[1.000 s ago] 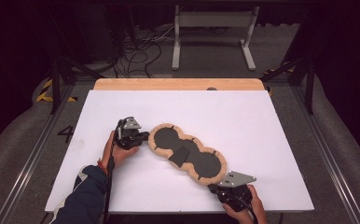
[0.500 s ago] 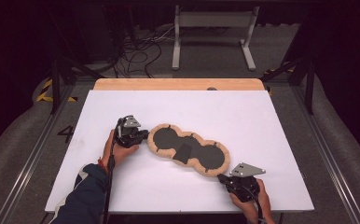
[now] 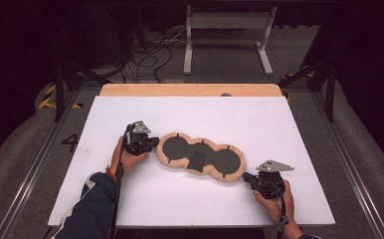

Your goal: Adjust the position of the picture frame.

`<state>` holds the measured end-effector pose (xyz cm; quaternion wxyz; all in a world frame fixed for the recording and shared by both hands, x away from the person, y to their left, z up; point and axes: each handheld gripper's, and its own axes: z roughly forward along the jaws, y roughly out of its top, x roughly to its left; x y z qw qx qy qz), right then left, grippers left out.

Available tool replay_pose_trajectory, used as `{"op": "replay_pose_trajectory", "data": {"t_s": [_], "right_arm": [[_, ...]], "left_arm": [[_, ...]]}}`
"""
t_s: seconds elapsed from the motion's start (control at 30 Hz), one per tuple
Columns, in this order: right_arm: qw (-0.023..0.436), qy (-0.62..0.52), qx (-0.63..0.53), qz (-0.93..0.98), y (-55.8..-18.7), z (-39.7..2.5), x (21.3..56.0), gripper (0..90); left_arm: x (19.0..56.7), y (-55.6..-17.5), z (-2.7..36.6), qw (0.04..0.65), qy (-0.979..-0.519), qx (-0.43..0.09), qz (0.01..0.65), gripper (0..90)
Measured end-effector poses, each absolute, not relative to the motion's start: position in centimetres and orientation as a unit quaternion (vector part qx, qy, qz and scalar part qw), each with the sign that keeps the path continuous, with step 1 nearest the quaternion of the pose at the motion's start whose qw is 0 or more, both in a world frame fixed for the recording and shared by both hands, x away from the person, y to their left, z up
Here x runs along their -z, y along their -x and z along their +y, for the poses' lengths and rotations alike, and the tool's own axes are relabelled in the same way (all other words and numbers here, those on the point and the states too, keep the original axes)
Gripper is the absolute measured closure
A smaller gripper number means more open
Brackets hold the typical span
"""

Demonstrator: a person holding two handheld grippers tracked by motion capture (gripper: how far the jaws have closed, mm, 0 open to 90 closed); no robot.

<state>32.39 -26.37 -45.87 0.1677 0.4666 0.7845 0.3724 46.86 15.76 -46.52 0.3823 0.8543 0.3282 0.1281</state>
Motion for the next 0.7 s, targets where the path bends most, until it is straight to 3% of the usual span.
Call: {"op": "replay_pose_trajectory", "data": {"t_s": [0.13, 0.27, 0.5, 0.7], "right_arm": [[0.173, -0.474, -0.366, 0.782, -33.7, -26.6, 45.7, 90.0], [0.161, -0.467, -0.366, 0.789, -35.0, -27.3, 45.6, 90.0], [0.183, -0.499, -0.365, 0.765, -37.9, -29.1, 45.1, 90.0], [0.191, -0.471, -0.352, 0.786, -39.7, -27.6, 45.4, 90.0]], "left_arm": [[46.4, -46.7, 15.8, 0.379, -0.86, -0.122, 0.318, 88.2], [46.5, -46.7, 16.1, 0.384, -0.86, -0.113, 0.318, 86.3], [46.5, -46.7, 16.2, 0.387, -0.86, -0.105, 0.317, 86.5], [46.4, -46.2, 16.6, 0.387, -0.867, -0.093, 0.299, 89.8]]}}
